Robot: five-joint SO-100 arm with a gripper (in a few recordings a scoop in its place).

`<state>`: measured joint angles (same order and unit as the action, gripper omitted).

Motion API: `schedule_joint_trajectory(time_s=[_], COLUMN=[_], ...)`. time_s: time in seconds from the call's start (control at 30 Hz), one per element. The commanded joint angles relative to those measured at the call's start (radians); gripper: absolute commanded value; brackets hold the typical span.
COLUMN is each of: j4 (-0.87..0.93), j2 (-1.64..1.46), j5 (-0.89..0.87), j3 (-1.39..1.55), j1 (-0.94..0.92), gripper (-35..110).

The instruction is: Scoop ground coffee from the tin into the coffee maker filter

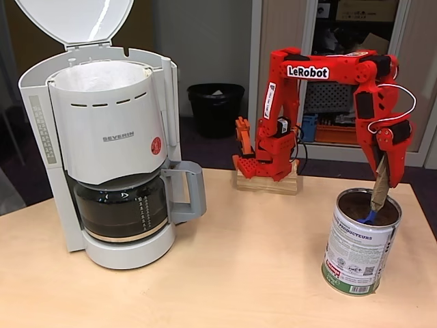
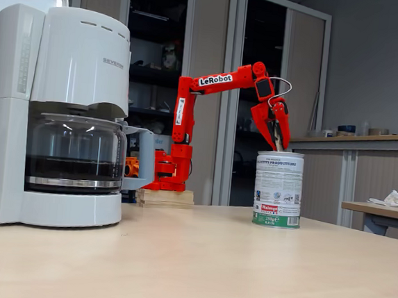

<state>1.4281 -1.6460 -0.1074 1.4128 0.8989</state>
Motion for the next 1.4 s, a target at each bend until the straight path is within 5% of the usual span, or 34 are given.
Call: schedule_joint_trajectory(time_s=[0.0, 0.67, 1.37], j4=[-0.048, -0.295, -0.333], j2=[-0.114, -0.48, -0.719], j5=[-0.051, -0.074, -0.032], j3=[0.071, 0.445, 0.58], j1=[0.018, 0.025, 0.018], gripper=[0, 0, 0])
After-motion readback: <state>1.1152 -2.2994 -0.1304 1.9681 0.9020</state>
